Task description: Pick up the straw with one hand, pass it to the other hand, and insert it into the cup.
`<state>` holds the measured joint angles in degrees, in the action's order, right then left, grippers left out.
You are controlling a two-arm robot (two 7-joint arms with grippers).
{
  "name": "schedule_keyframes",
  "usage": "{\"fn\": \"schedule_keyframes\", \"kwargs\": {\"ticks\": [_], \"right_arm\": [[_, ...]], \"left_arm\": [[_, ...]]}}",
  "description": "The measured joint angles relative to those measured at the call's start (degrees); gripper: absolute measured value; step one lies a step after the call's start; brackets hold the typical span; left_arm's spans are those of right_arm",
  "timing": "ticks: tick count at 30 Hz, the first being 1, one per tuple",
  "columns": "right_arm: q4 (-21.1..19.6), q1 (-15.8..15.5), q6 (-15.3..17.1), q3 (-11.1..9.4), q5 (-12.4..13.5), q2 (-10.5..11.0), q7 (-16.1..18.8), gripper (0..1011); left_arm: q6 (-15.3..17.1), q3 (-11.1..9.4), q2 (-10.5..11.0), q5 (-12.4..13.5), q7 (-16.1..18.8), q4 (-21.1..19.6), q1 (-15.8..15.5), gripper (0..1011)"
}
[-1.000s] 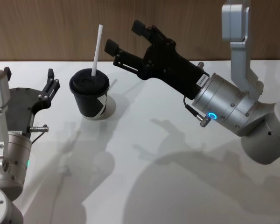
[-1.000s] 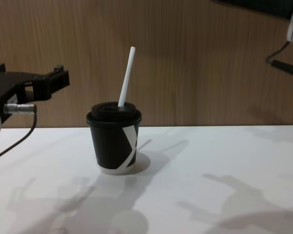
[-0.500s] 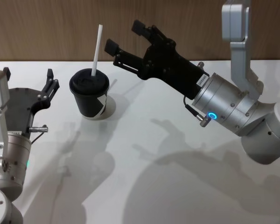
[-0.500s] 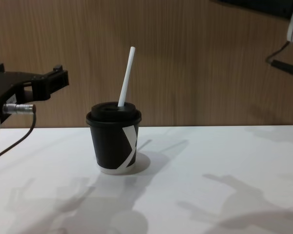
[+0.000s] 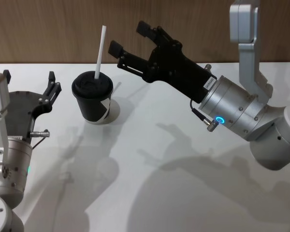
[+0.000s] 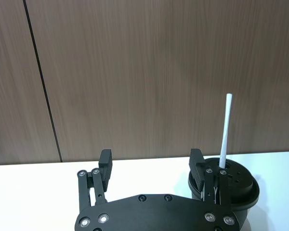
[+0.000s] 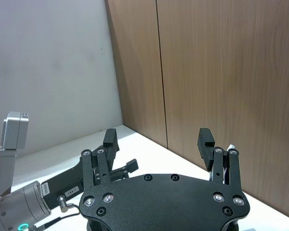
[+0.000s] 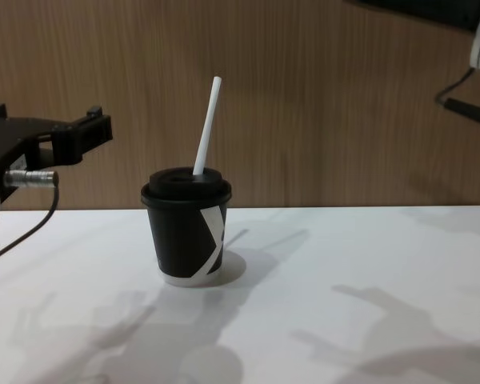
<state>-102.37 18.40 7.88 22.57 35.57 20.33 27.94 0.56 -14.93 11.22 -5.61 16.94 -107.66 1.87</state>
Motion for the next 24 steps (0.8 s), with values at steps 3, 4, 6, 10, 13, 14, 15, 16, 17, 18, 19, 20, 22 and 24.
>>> {"fn": "schedule_keyframes", "kwargs": {"ticks": [3, 4, 6, 10, 13, 14, 15, 16, 17, 18, 19, 20, 22, 24], "right_arm": [[0.00, 0.00, 0.00, 0.00, 0.00, 0.00, 0.00, 1001], [0.00, 0.00, 0.00, 0.00, 0.00, 0.00, 0.00, 1001], [0.00, 0.00, 0.00, 0.00, 0.00, 0.00, 0.00, 1001], [0.00, 0.00, 0.00, 0.00, 0.00, 0.00, 0.00, 1001], [0.00, 0.00, 0.00, 0.00, 0.00, 0.00, 0.00, 1001], [0.00, 0.00, 0.00, 0.00, 0.00, 0.00, 0.00, 1001], [0.00, 0.00, 0.00, 0.00, 0.00, 0.00, 0.00, 1001], [0.00, 0.00, 0.00, 0.00, 0.00, 0.00, 0.00, 1001], [0.00, 0.00, 0.00, 0.00, 0.00, 0.00, 0.00, 1001], [0.00, 0.00, 0.00, 0.00, 0.00, 0.00, 0.00, 1001], [0.00, 0.00, 0.00, 0.00, 0.00, 0.00, 0.00, 1001], [0.00, 0.00, 0.00, 0.00, 0.00, 0.00, 0.00, 1001], [0.00, 0.00, 0.00, 0.00, 0.00, 0.00, 0.00, 1001], [0.00, 0.00, 0.00, 0.00, 0.00, 0.00, 0.00, 1001]], "left_arm": [[0.00, 0.00, 0.00, 0.00, 0.00, 0.00, 0.00, 1003], [0.00, 0.00, 0.00, 0.00, 0.00, 0.00, 0.00, 1003], [0.00, 0.00, 0.00, 0.00, 0.00, 0.00, 0.00, 1003], [0.00, 0.00, 0.00, 0.00, 0.00, 0.00, 0.00, 1003], [0.00, 0.00, 0.00, 0.00, 0.00, 0.00, 0.00, 1003], [0.00, 0.00, 0.00, 0.00, 0.00, 0.00, 0.00, 1003], [0.00, 0.00, 0.00, 0.00, 0.00, 0.00, 0.00, 1003], [0.00, 0.00, 0.00, 0.00, 0.00, 0.00, 0.00, 1003], [0.00, 0.00, 0.00, 0.00, 0.00, 0.00, 0.00, 1003], [0.00, 0.00, 0.00, 0.00, 0.00, 0.00, 0.00, 1003], [0.00, 0.00, 0.00, -0.01, -0.01, 0.00, 0.00, 1003], [0.00, 0.00, 0.00, -0.01, 0.00, 0.00, 0.00, 1003], [0.00, 0.00, 0.00, -0.01, -0.01, 0.00, 0.00, 1003], [0.00, 0.00, 0.00, -0.01, -0.01, 0.00, 0.00, 1003]]}}
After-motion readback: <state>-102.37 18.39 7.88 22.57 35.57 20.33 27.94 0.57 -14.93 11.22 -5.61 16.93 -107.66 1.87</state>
